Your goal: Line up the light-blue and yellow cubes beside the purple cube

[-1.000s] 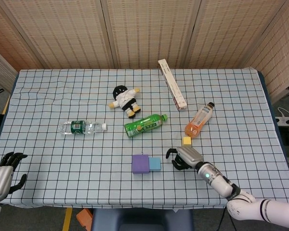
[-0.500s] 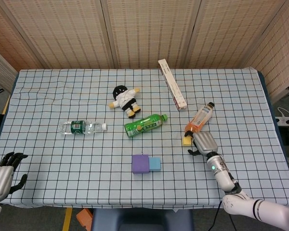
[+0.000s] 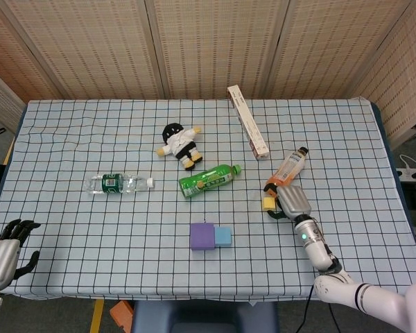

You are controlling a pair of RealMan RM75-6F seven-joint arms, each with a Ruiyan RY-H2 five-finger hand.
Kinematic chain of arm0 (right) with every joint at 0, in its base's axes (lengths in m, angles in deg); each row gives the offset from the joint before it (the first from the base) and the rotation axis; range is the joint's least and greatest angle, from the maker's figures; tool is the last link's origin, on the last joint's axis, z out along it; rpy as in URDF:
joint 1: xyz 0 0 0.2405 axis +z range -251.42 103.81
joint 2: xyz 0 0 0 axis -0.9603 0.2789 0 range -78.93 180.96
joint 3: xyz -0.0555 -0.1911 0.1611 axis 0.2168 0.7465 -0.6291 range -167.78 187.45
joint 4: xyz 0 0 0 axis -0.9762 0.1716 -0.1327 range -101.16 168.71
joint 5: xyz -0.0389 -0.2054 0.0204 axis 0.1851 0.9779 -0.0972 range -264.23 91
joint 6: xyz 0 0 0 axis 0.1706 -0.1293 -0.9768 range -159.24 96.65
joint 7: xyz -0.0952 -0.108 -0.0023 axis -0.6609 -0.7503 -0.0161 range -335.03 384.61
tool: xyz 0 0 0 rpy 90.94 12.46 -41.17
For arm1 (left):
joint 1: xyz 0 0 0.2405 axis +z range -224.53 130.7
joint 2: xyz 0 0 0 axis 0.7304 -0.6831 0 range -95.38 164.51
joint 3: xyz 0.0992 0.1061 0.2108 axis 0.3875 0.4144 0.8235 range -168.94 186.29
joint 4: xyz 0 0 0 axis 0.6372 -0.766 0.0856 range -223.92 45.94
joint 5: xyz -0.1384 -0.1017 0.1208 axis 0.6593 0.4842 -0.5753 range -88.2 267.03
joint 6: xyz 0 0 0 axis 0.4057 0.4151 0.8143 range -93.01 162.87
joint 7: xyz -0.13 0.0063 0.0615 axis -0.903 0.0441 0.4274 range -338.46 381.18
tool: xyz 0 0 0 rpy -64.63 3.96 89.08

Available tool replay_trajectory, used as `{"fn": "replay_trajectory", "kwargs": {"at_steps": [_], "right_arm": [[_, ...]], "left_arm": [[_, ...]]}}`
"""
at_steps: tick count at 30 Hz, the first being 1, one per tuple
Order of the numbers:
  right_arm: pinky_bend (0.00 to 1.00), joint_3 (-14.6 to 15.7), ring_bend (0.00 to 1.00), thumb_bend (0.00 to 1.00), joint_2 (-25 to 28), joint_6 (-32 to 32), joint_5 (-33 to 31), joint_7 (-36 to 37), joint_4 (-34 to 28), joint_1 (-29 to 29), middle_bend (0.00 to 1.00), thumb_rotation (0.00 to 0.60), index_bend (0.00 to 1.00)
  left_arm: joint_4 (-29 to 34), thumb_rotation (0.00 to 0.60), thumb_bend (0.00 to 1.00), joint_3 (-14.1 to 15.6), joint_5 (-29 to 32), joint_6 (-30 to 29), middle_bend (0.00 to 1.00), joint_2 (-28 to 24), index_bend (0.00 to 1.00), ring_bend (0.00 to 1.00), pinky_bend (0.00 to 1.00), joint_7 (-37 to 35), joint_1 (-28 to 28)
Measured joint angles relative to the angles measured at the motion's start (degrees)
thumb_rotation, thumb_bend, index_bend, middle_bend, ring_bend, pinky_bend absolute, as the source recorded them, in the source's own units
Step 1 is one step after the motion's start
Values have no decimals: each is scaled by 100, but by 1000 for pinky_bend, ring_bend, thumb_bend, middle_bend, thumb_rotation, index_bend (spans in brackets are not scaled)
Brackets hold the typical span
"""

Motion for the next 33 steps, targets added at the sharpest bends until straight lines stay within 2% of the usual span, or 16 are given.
{"fn": "replay_trajectory", "kwargs": {"at_steps": [6,15,22,28,33], "right_arm": [[1000,-29,825,134,-92,122,22,112,166,27,925,600,354],[1000,-56,834,133,-181,163,156,314,287,26,933,600,518],[1000,-62,837,133,-196,116,276,410,278,-3,938,600,579],[1000,-47,838,133,-135,58,384,479,86,-45,938,600,603],[1000,-16,839,133,20,-8,479,502,-344,-97,939,600,605]], "left_arm": [[-2,600,423,-1,21,12,177,1,230,97,410,-4,0],[-12,600,423,-1,15,8,177,2,230,96,410,-27,1],[-21,600,422,-2,15,17,177,6,230,97,410,-37,-4],[-24,600,422,-3,19,19,177,10,230,97,411,-31,-5],[-20,600,422,-8,22,10,178,10,230,97,410,-33,-4]]}}
